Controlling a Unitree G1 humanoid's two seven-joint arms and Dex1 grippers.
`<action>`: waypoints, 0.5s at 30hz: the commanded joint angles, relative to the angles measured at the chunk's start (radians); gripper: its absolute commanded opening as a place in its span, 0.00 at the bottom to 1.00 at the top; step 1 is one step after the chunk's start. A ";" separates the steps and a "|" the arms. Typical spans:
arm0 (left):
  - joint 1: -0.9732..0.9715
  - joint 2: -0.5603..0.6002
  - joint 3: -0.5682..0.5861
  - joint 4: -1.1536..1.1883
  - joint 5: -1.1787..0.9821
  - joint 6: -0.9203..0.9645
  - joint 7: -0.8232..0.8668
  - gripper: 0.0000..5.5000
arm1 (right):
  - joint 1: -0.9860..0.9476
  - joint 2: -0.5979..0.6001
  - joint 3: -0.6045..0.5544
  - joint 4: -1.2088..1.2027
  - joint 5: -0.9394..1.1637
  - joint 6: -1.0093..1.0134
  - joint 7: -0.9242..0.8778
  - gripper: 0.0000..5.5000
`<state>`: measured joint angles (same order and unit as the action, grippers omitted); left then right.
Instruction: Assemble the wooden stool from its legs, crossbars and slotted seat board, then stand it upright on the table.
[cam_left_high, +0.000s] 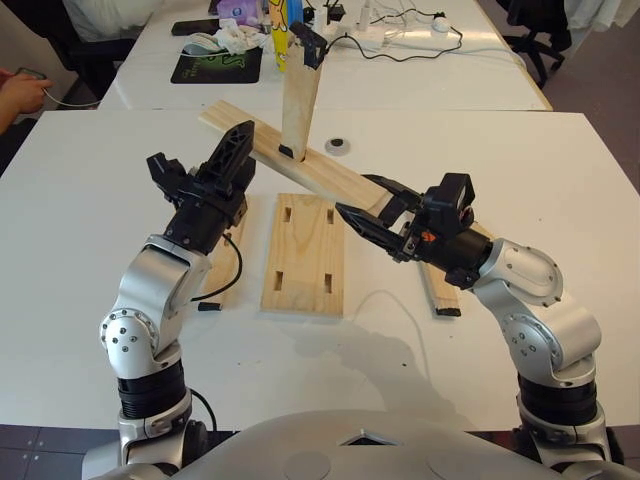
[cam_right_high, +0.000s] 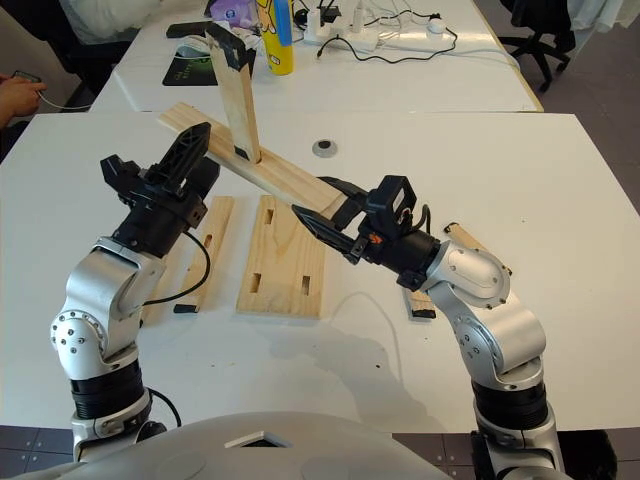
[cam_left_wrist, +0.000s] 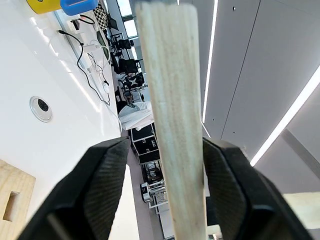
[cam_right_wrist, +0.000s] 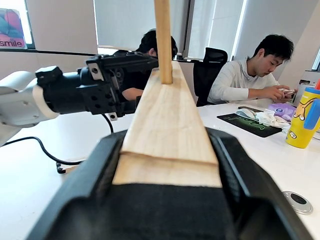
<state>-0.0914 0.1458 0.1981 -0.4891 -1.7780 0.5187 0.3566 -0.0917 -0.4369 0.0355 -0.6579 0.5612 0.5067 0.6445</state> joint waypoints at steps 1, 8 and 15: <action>0.002 0.014 0.001 0.016 0.028 -0.012 -0.006 0.34 | -0.004 -0.009 -0.002 -0.007 0.016 -0.012 0.008 0.37; 0.002 0.020 0.006 0.019 0.047 -0.024 -0.012 0.22 | -0.007 -0.007 -0.001 0.006 0.012 -0.008 -0.005 0.37; 0.001 0.017 0.002 0.013 0.050 -0.026 -0.015 0.22 | -0.009 -0.010 0.002 0.011 0.012 -0.009 -0.004 0.37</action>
<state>-0.0914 0.1515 0.1967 -0.4791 -1.7479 0.5018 0.3477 -0.0910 -0.4457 0.0449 -0.6477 0.5591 0.5067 0.6405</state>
